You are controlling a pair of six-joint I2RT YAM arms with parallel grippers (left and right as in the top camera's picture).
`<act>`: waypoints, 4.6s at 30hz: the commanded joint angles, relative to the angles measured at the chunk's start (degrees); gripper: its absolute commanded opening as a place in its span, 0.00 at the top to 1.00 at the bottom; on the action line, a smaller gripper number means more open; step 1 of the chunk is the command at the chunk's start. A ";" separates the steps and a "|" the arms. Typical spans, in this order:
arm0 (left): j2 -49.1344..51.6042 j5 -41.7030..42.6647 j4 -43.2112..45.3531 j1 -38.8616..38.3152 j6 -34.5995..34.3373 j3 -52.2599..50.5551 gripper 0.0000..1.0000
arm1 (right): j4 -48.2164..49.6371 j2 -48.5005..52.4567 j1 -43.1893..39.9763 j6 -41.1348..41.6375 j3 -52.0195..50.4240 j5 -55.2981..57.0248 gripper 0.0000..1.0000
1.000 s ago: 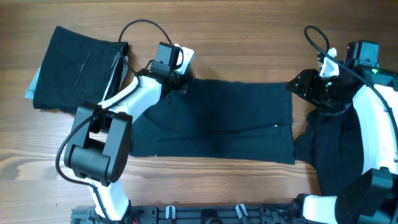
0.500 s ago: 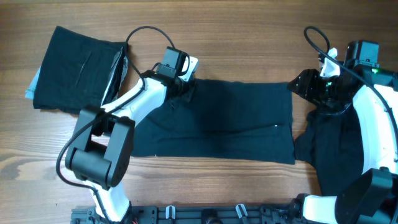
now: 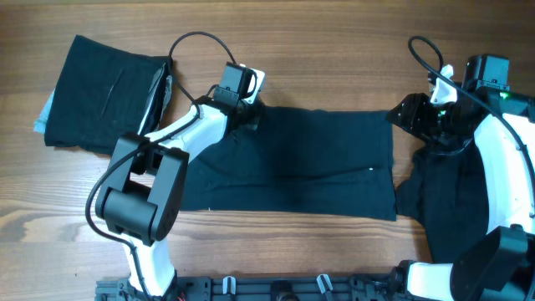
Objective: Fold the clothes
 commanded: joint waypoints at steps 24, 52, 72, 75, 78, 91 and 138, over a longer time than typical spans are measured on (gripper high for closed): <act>3.26 0.98 -9.22 -2.14 -1.79 4.48 0.55 | 1.36 -0.46 0.24 -1.03 0.28 1.27 0.44; 0.04 -6.54 -4.90 -1.57 -3.26 5.11 0.96 | 1.27 -0.46 0.22 -1.05 0.28 1.51 0.44; -6.93 -11.30 -1.40 5.49 -3.02 5.09 0.40 | 5.05 2.14 0.63 -0.61 0.26 2.78 0.39; -7.28 -11.34 -2.56 5.49 -3.04 5.09 0.32 | 8.83 7.87 3.65 -0.59 0.04 3.34 0.37; -8.68 -11.34 -5.35 5.49 -3.04 5.09 0.30 | 10.69 13.92 6.78 0.66 0.04 7.56 0.36; -17.68 -11.37 -14.01 5.53 -3.28 5.09 0.28 | 11.08 27.65 12.13 0.39 -3.32 11.08 0.57; 4.46 -2.97 5.68 3.06 12.44 5.09 0.35 | -2.64 1.95 7.02 5.46 2.19 12.31 0.47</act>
